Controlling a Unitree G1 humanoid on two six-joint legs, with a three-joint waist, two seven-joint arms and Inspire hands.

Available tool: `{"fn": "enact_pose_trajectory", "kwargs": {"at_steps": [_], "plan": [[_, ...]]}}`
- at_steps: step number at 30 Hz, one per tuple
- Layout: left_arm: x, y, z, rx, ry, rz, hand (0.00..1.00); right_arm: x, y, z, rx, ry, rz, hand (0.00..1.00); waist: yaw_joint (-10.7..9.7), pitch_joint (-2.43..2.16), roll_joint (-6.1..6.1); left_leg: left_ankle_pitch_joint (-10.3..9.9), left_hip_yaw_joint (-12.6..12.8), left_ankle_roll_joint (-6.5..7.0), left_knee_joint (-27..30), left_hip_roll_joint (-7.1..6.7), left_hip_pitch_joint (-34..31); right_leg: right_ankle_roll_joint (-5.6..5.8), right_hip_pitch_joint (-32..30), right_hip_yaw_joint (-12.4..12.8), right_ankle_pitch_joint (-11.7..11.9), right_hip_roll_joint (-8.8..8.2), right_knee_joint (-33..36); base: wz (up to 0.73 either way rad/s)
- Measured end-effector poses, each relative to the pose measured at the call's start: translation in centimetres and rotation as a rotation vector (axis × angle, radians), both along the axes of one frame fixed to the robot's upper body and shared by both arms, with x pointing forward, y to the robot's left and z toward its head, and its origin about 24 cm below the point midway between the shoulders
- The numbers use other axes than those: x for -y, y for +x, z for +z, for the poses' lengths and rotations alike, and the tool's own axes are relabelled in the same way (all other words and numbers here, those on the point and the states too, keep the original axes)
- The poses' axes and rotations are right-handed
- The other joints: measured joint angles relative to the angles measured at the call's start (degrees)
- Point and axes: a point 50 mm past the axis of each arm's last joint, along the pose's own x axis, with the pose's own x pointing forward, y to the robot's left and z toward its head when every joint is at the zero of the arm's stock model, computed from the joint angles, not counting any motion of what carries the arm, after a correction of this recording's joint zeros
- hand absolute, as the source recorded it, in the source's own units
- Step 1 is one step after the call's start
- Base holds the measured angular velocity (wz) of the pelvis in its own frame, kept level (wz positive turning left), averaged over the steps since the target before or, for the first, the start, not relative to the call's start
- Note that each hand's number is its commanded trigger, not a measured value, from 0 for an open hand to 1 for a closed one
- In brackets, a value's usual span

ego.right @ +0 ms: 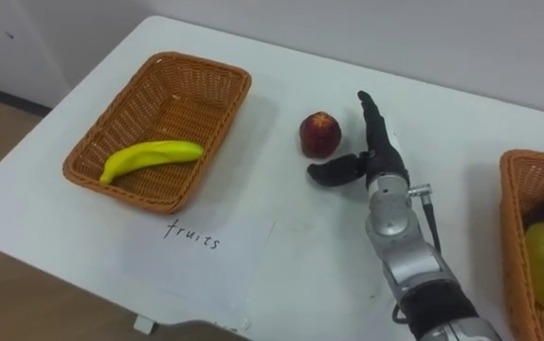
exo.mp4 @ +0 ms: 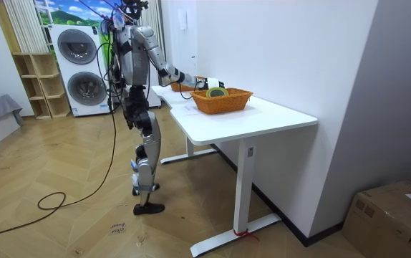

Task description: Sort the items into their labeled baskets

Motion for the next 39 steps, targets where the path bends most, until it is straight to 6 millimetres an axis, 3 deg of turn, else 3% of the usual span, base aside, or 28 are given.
{"fn": "enact_pose_trajectory", "kwargs": {"at_steps": [7, 39], "plan": [[-0.1, 0.9, 0.1, 0.018, 0.001, -0.007, 0.00, 0.1, 0.0, -0.2, -0.005, -0.001, -0.001, 0.00, -0.1, 0.34, -0.43, 0.1, -0.1, -0.01, 0.0, -0.01, -0.5, -0.03, -0.2, -0.1, 0.0, 0.02, -0.1, 0.00], [0.4, 0.8, -0.1, 0.008, -0.018, -0.056, 0.00, -0.1, 1.0, 0.4, 0.015, -0.062, 0.011, 0.00, 0.0, 0.62, -1.05, 0.1, 0.2, 0.05, 0.0, 0.06, -1.8, -0.02, -1.8, -1.9, 0.0, -0.29, 0.8, 0.00]]}}
